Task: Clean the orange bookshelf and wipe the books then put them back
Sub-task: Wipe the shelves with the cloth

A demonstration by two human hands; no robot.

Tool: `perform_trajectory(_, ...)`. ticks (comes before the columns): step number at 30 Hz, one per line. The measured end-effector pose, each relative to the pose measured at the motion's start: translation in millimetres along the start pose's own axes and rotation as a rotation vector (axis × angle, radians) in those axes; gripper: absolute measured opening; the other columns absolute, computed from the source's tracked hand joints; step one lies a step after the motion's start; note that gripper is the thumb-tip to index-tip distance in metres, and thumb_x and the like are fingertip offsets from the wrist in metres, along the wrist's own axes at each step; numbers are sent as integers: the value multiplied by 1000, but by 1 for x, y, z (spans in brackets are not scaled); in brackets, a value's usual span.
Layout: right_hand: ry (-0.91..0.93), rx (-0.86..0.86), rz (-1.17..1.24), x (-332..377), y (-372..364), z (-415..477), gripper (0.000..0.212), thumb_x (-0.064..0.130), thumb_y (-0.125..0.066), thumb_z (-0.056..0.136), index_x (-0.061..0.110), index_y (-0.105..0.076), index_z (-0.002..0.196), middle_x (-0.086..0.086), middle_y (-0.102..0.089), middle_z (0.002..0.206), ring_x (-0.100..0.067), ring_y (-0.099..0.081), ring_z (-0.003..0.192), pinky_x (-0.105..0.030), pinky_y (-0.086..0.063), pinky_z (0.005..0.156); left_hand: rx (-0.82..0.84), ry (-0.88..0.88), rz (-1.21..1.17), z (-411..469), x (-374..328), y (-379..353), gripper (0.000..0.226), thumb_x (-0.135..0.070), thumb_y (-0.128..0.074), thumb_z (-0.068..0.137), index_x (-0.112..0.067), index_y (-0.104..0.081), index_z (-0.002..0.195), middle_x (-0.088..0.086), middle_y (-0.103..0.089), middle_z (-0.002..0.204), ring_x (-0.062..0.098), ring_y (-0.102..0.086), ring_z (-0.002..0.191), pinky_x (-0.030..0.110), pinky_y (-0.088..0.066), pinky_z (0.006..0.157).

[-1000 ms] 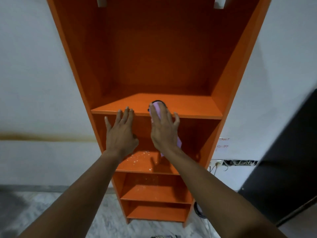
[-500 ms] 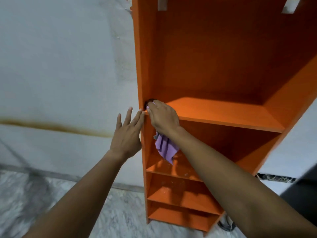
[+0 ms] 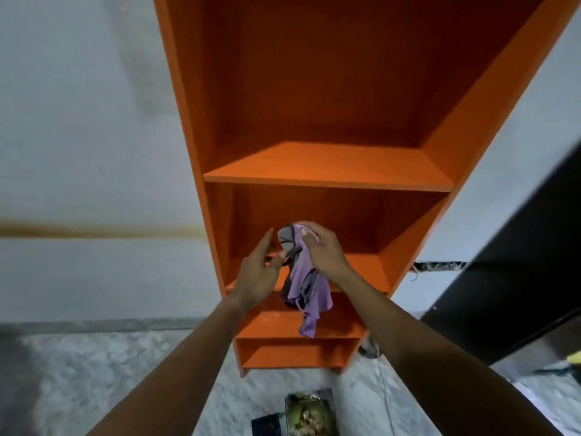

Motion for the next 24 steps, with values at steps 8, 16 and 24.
perform_trajectory(8,-93,-282,71,-82,93,-21,49,15,-52,106,30,-40,151,-3,-49,145,-18,-53,129,-26,-49,95,4,368,-371,51,-5,-118,32,-12,-59,101,-16,-75,73,13,-72,84,33,-65,84,46,-54,78)
perform_trajectory(16,2,-445,-257,-152,115,-11,54,2,-55,97,15,-48,149,-8,-47,124,-17,-52,107,-20,-40,83,-140,397,-433,109,3,-166,17,-10,-53,104,-6,-66,113,4,-64,80,13,-59,60,25,-48,52)
perform_trajectory(24,-348,27,-894,-232,91,41,81,40,-45,102,3,-4,161,-19,-5,168,-41,-8,155,-48,-9,126,265,326,889,109,104,-160,68,-38,-62,94,-36,-33,155,1,-31,164,32,-21,152,58,-26,116)
Point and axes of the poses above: each hand's wrist, its own z-axis towards the middle knuckle, its own y-axis out of the back of the hand, x = y × z, the point moved 5 cm from there along z, towards the middle knuckle
